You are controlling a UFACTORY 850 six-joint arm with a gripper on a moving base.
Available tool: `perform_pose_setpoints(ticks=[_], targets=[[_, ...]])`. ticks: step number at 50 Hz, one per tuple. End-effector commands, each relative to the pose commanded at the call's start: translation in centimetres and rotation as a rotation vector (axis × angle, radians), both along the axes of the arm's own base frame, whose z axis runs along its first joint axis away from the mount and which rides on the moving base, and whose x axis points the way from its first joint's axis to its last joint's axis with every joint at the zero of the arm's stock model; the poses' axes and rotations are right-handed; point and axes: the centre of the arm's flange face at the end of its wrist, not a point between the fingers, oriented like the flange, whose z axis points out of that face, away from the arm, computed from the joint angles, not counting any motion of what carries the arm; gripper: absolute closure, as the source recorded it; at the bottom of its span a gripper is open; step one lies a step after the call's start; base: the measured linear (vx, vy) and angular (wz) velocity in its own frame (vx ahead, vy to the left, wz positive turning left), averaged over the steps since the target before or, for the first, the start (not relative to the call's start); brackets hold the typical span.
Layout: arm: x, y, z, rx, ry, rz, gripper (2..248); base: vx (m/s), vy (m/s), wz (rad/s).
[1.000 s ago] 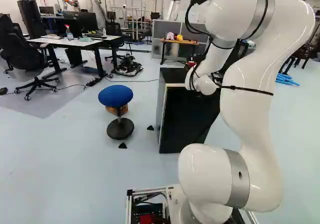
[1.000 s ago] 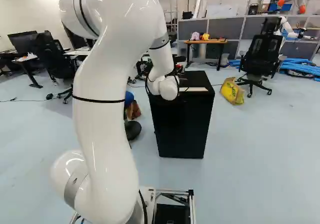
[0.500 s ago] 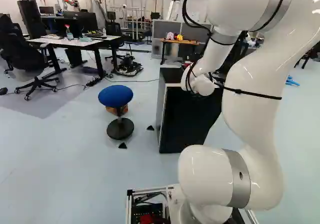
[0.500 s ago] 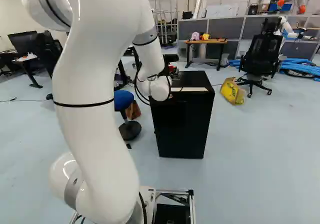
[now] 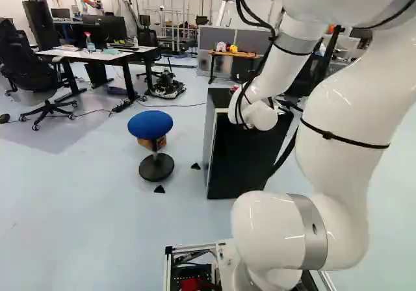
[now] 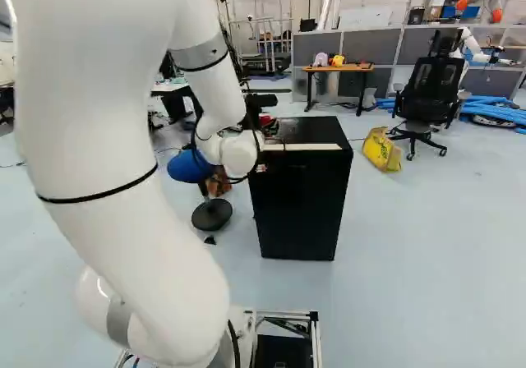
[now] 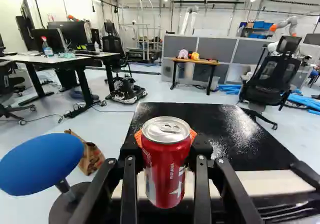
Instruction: Grab a drink from the fridge
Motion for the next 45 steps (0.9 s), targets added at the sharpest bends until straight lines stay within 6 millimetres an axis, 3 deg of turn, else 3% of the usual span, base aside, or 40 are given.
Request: perform_pose_setpoints(ticks=[25, 45], targets=[[-7.8, 3.8, -1.0, 0.029, 0.090, 0.021, 150, 0.000, 0.000, 0.000], [-12.1, 5.3, -2.2, 0.043, 0.139, 0.033, 150, 0.000, 0.000, 0.000]])
